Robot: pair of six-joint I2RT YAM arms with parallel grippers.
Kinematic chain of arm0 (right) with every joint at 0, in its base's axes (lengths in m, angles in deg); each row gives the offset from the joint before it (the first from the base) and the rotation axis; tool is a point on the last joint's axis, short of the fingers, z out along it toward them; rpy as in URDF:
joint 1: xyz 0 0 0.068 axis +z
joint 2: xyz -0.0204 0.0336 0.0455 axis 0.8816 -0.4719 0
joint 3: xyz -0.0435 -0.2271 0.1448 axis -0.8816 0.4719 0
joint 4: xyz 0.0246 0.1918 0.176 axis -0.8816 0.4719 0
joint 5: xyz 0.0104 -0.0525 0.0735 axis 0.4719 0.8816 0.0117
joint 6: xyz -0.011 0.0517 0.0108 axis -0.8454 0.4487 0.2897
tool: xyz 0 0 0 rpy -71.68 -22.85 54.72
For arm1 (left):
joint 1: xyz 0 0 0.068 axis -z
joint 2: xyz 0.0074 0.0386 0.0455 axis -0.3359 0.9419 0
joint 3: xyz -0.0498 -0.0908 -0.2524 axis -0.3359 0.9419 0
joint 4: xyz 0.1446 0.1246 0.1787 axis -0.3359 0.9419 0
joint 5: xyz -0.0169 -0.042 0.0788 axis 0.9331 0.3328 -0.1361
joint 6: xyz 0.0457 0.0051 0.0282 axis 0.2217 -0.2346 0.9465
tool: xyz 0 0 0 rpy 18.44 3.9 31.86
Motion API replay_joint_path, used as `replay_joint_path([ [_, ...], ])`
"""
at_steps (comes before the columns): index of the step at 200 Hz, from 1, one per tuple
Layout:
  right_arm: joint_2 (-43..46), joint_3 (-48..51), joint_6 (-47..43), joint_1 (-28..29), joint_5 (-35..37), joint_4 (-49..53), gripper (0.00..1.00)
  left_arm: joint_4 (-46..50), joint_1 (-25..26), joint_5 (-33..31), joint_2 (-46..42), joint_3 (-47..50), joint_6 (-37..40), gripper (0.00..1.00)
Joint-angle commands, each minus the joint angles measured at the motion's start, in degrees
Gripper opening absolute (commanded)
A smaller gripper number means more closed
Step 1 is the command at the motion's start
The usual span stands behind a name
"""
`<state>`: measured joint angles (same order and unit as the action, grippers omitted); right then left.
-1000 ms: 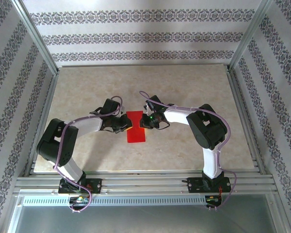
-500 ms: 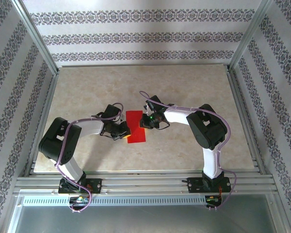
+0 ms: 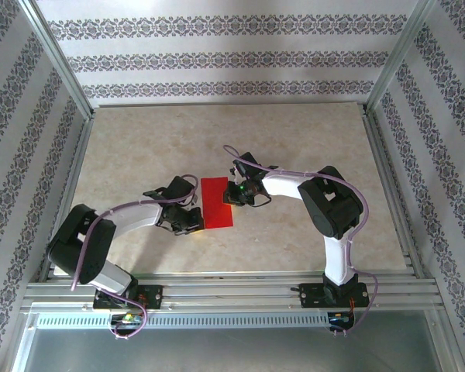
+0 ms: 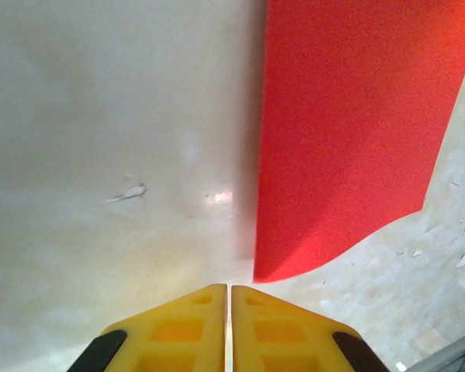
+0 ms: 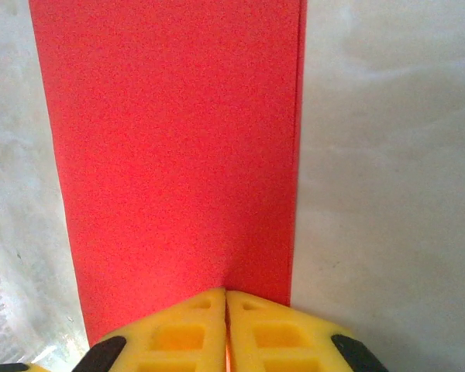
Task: Fold a paper plane with a square sheet of paper (pick it up from the middle)
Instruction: First fold the square sheet of paper in half at the center of the table.
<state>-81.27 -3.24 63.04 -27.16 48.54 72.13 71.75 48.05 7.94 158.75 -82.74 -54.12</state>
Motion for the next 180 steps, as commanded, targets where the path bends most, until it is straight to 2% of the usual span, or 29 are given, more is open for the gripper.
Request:
replay_joint_path([
  [1,-7.13,5.03,0.27,0.31,10.21,14.69,0.11,1.48,0.36,-2.46,-2.4,-2.42,0.3,0.11],
  [30,-7.63,4.91,0.31,0.42,9.97,14.53,0.11,-7.17,0.49,1.42,2.06,-3.87,-3.23,0.11],
  [77,-7.19,5.42,0.68,0.4,9.8,14.07,0.11,-4.21,1.61,0.03,8.07,-4.62,-2.34,0.1],
  [138,-7.18,5.46,0.79,0.31,9.78,13.89,0.11,-3.4,2.42,1.09,-0.22,4.71,-1.56,0.1],
  [161,-6.83,4.86,-0.08,0.53,9.34,14.17,0.11,3.26,2.29,-4.98,-4.8,2.18,1.7,0.1],
  [180,-4.99,3.43,-1.79,0.71,8.16,14.99,0.13,2.92,1.03,-7.07,-7.1,-0.73,2.0,0.11],
])
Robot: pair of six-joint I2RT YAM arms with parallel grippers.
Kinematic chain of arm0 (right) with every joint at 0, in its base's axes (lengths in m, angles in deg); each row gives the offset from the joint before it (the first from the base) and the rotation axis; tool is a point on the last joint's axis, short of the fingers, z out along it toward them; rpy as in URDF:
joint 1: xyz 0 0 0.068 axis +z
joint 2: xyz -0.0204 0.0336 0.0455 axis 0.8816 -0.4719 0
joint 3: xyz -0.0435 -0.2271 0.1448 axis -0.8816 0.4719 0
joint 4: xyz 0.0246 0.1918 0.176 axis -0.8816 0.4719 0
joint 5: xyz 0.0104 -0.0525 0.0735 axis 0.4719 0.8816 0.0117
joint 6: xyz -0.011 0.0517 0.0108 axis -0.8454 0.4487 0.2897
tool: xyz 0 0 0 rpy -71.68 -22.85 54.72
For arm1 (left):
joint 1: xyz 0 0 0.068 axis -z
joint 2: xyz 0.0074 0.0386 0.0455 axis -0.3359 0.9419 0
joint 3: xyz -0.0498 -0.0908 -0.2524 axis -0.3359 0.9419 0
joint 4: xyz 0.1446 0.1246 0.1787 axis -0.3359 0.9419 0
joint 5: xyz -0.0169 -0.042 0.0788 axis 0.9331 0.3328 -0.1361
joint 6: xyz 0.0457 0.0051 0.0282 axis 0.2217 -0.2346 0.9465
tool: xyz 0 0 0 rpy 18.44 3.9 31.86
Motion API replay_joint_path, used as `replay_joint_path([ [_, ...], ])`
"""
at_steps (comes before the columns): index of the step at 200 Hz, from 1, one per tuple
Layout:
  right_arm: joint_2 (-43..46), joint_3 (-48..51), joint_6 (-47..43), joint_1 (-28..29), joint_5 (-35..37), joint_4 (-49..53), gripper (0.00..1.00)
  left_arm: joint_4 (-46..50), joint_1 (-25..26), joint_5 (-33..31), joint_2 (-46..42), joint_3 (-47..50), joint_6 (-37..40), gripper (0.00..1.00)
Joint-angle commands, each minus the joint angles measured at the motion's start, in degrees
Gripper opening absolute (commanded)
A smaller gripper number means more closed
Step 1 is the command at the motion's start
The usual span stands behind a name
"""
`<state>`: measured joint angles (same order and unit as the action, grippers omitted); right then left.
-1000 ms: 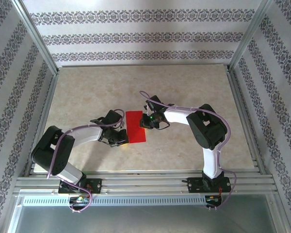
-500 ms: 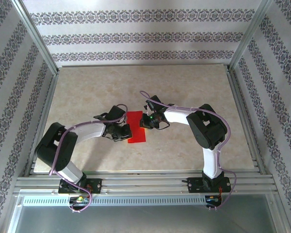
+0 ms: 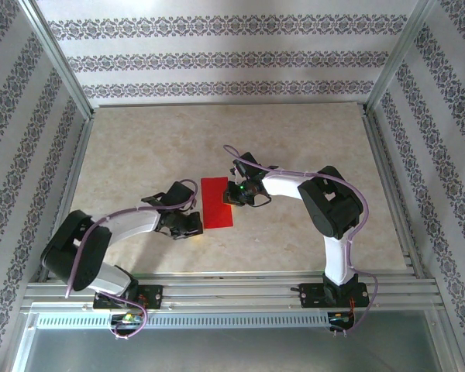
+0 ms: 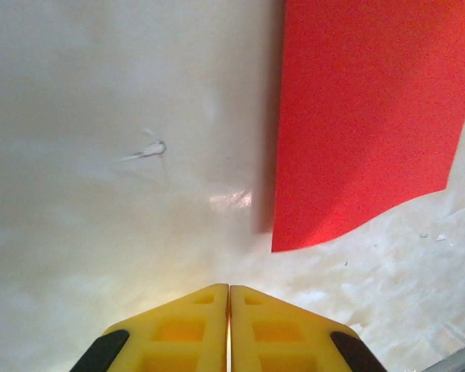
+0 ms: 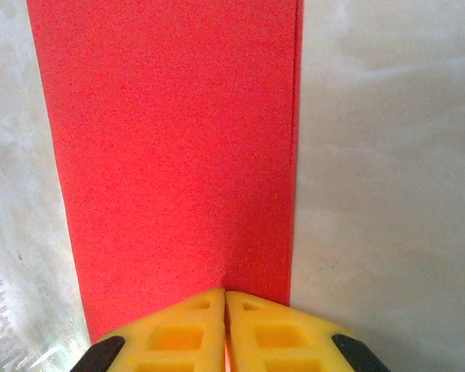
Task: Fold a paper plane with a square sheet of paper (pick it up from the middle)
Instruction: First fold the square sheet of paper in half at the center of the table.
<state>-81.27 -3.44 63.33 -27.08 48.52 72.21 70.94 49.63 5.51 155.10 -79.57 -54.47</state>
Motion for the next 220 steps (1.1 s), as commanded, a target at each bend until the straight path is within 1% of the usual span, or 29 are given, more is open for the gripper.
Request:
replay_joint_path([
  [1,-4.81,3.55,-2.15,0.64,8.02,14.84,0.14,3.59,-0.6,-4.62,-3.51,-4.07,2.33,0.11],
  [26,1.63,2.67,-2.7,-0.05,4.63,12.4,0.19,-2.49,-1.93,-4.26,-2.27,-7.22,0.95,0.12],
  [35,4.59,3.09,-2.32,-0.43,2.88,10.31,0.22,-4.87,-2.21,-3.83,-0.93,-8.22,0.07,0.15],
  [51,10.03,4.86,-0.74,-1.32,-0.64,5.26,0.31,-9.09,-2.77,-2.98,2.06,-9.34,-2.2,0.18],
  [66,14.84,7.47,1.56,-2.42,-2.42,1.21,0.35,-13.79,-3.3,0.05,5.69,-10.24,-4.34,0.22],
  [91,20.79,13.59,5.68,-4.46,-2.68,-2.77,0.39,-18.47,-3.41,5.42,10.37,-11.44,-6.51,0.23],
  [109,24.2,18.27,8.23,-4.79,-1.05,-4.85,0.43,-19.13,-3.42,5.95,11.48,-10.56,-6.43,0.23],
  [122,25.54,20.96,10.27,-4.79,-1.15,-6.92,0.44,-18.64,-3.43,6.12,12.42,-10.54,-5.63,0.22],
  [149,26.17,24.53,13.74,-4.4,-2.5,-10.34,0.45,-21.36,-3.46,7.37,14.42,-10.11,-6.08,0.2],
  [184,25.71,26.39,16.5,-3.61,-3.12,-11.63,0.45,-21.6,-3.62,4.84,15.14,-9.62,-5.43,0.17],
  [220,24.55,26.18,17.11,-2.69,-3.73,-11.33,0.45,-23.63,-4.31,3.31,15.79,-7.65,-7.25,0.17],
])
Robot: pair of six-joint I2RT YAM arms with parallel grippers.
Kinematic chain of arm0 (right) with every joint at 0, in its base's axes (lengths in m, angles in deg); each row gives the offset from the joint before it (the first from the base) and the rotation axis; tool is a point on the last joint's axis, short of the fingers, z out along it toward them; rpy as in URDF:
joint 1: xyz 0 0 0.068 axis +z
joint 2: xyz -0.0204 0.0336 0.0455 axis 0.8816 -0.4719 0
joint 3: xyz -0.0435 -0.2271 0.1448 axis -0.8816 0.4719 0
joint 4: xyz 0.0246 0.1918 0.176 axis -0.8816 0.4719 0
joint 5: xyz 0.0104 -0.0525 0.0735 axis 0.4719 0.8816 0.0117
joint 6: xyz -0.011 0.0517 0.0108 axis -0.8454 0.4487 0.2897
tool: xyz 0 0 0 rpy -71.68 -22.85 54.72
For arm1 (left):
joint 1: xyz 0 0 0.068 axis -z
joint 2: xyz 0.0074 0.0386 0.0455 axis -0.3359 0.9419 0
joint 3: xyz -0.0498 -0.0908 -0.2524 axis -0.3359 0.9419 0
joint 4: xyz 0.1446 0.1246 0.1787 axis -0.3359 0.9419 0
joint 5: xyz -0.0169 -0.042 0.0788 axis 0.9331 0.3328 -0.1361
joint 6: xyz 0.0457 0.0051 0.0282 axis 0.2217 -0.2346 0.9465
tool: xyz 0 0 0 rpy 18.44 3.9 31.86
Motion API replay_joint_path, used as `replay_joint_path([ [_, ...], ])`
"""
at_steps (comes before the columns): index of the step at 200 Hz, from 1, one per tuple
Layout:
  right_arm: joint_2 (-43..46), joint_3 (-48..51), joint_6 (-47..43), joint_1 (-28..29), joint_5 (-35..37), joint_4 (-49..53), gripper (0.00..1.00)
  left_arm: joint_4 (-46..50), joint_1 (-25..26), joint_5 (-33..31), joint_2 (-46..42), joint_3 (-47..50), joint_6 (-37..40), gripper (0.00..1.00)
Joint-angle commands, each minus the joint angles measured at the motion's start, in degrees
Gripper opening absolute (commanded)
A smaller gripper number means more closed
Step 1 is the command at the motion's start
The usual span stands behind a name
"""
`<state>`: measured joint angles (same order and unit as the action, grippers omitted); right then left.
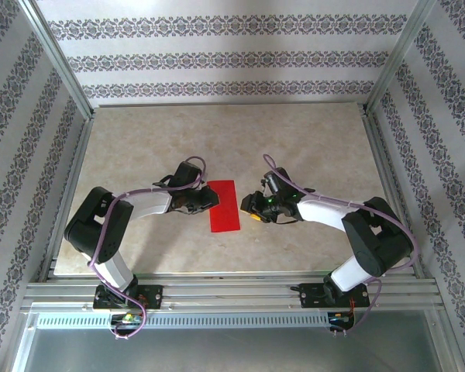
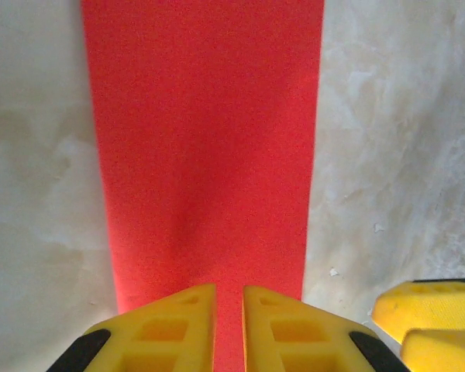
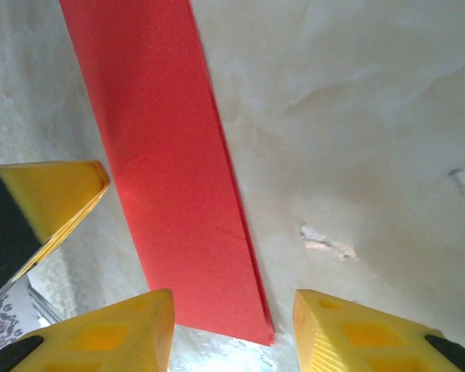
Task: Fold a paper plane with a square sheet of paper (pick it up from the middle)
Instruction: First fold the square sheet of paper in half at the center of the table.
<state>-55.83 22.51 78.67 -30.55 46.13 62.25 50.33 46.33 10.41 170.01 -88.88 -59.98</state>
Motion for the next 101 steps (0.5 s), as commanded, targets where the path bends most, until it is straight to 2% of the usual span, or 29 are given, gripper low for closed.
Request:
replay_joint_path([
  [1,-0.94,0.26,1.77,0.79,-1.36,-1.36,0.45,-3.1,-0.98,-1.62,0.91,1.7,-1.79,0.17],
  [101,-3.16,0.03,1.71,2.53,-1.9,0.84,0.44,-2.47,-1.15,-1.59,3.65,2.1,-4.45,0.17],
])
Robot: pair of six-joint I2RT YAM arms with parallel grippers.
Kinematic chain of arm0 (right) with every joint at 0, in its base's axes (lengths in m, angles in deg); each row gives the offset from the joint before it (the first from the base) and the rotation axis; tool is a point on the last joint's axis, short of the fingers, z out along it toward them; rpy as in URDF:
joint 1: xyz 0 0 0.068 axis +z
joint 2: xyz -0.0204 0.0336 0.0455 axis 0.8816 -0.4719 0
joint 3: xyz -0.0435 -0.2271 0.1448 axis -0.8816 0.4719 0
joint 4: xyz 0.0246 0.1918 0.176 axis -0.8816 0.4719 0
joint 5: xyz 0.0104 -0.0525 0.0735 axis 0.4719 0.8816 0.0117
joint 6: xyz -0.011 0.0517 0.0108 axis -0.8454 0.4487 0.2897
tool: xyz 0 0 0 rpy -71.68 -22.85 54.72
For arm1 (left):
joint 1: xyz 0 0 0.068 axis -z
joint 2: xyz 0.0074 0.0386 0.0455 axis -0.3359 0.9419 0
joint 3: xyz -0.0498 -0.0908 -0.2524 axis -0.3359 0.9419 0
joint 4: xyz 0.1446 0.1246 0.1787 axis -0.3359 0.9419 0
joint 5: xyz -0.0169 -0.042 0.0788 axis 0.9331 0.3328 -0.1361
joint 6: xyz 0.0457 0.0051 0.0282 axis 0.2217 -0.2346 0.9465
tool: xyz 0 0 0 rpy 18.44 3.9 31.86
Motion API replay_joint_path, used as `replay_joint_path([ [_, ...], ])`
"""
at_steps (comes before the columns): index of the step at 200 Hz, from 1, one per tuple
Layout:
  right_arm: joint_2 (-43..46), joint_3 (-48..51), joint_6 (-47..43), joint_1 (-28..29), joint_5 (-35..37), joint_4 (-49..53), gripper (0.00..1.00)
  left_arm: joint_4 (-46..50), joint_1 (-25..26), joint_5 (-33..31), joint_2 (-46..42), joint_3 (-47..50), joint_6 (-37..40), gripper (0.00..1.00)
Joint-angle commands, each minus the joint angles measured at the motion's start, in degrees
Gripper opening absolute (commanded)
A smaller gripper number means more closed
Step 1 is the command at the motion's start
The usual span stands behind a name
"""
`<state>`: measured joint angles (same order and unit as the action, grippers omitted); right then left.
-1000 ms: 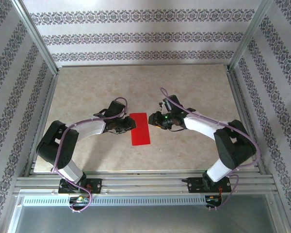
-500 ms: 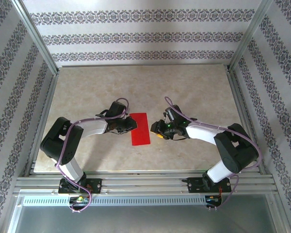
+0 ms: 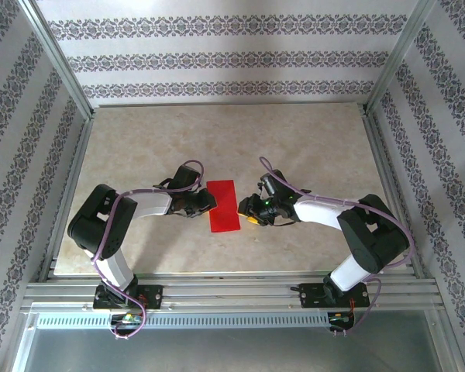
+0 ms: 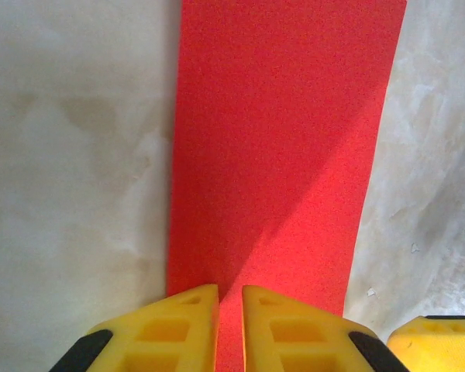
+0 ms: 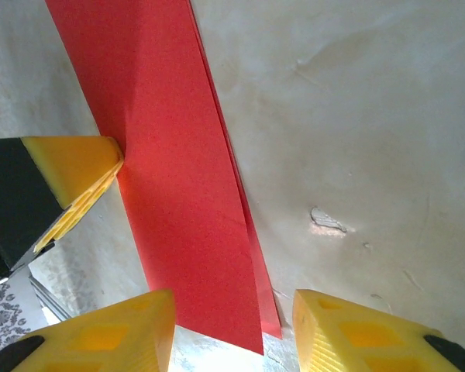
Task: Fold a paper plane with a square sheet of paper (pick it up from the middle)
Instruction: First fold the square sheet of paper in half at the center of the table, then fold the triangle a second time at the center of the table.
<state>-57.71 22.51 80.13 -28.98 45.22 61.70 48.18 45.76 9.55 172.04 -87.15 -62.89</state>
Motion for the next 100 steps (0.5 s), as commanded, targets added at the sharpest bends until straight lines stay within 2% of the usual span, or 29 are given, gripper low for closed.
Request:
replay_joint_path([
  [1,-1.34,0.03,0.23,0.96,-1.06,1.39,0.44,-0.29,-0.52,-0.73,1.63,0.37,-1.51,0.17],
  [100,-3.81,-0.52,1.36,3.26,-6.01,-1.08,0.4,0.46,-0.59,-0.84,1.94,0.56,-1.75,0.17],
])
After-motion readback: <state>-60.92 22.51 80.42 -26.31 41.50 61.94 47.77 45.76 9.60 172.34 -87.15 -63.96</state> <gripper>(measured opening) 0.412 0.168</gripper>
